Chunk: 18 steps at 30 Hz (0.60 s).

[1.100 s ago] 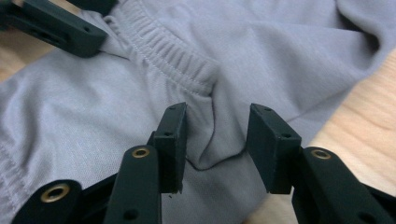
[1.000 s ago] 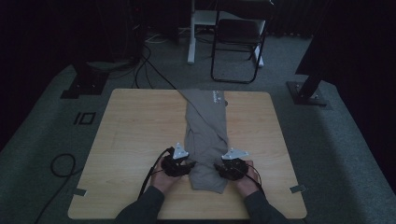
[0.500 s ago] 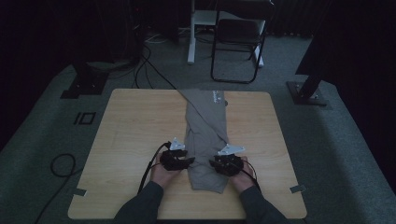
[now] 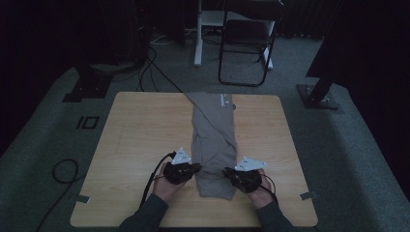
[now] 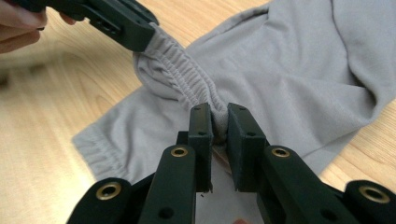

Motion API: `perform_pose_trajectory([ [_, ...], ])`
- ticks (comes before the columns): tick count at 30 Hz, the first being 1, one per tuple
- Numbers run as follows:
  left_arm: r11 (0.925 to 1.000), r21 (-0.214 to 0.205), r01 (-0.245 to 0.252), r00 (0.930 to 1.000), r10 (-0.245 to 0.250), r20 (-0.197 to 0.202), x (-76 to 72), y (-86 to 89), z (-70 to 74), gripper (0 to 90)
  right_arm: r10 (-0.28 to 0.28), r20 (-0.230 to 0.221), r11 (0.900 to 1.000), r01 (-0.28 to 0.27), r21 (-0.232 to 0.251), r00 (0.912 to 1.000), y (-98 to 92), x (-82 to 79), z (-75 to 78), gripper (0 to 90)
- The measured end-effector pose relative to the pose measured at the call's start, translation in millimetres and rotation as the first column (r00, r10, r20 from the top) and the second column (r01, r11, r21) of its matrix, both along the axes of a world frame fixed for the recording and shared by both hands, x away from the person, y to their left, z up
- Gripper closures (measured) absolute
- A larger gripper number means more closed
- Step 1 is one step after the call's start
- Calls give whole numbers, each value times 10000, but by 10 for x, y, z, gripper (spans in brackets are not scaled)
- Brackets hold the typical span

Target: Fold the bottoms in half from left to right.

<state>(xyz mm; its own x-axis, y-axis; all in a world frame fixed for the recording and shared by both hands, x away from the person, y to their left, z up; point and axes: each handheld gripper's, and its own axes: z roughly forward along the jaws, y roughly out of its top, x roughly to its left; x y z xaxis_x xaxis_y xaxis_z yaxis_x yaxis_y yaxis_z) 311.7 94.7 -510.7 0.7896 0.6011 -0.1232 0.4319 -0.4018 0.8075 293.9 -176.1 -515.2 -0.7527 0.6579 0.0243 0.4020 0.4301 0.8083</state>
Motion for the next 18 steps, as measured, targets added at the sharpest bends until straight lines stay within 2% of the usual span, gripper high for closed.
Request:
perform_pose_trajectory([
  [4,9990,-269,365,9990,-357,283,-126,30,160,843,-9,103,9988,4,496,9999,-93,-101,82,812],
  [7,9972,-250,703,9958,-687,601,-247,32,267,843,90,251,9968,-110,791,9996,-157,-185,142,812],
  [9,9958,-220,889,9940,-873,657,-327,25,304,843,219,322,9965,-244,799,9992,-189,-242,161,811],
  [15,9911,449,1251,9882,-1285,829,-520,-37,282,841,503,374,9967,-525,621,9980,-245,-393,134,814],
  [18,9902,561,1281,9907,-1303,378,-476,-39,161,831,523,373,9970,-543,547,9979,-260,-421,123,812],
])
